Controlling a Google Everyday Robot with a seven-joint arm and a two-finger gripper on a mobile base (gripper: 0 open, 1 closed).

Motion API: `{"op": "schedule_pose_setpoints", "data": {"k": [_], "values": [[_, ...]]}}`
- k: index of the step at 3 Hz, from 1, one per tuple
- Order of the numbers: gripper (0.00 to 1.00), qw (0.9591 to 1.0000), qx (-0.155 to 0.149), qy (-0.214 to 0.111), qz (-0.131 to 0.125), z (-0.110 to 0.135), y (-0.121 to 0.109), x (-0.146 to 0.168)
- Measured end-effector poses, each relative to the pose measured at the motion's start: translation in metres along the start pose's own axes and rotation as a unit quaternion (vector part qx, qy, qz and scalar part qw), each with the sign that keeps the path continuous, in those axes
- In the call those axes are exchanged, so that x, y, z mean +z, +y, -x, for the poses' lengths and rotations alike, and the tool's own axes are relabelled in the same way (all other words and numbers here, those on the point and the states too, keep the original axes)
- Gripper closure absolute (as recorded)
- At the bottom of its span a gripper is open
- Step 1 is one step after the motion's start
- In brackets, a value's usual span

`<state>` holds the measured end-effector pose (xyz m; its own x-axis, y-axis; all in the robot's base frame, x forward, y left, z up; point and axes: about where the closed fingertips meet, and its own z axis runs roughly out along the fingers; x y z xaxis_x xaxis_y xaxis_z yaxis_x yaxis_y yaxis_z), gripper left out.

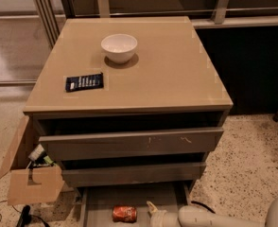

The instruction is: Pick coke can from bottom drawer and place on counter

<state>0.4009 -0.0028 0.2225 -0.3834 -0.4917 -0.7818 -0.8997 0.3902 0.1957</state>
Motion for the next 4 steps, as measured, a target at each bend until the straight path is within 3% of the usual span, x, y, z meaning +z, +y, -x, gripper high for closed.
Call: {"op": "schedule_pose_setpoints", "data": {"k": [1,2,3,4], "values": [[0.0,1.0,0.0,0.0,0.0,0.0,0.0,0.0],[0.0,0.9992,-0.033,-0.018,-0.016,0.015,-0.011,0.004],[0.0,0.9957,-0.081,-0.03,-0.034,0.029,-0.022,0.02],[0.0,0.9884,-0.141,-0.029,-0.05,0.035,-0.039,0.044]]}}
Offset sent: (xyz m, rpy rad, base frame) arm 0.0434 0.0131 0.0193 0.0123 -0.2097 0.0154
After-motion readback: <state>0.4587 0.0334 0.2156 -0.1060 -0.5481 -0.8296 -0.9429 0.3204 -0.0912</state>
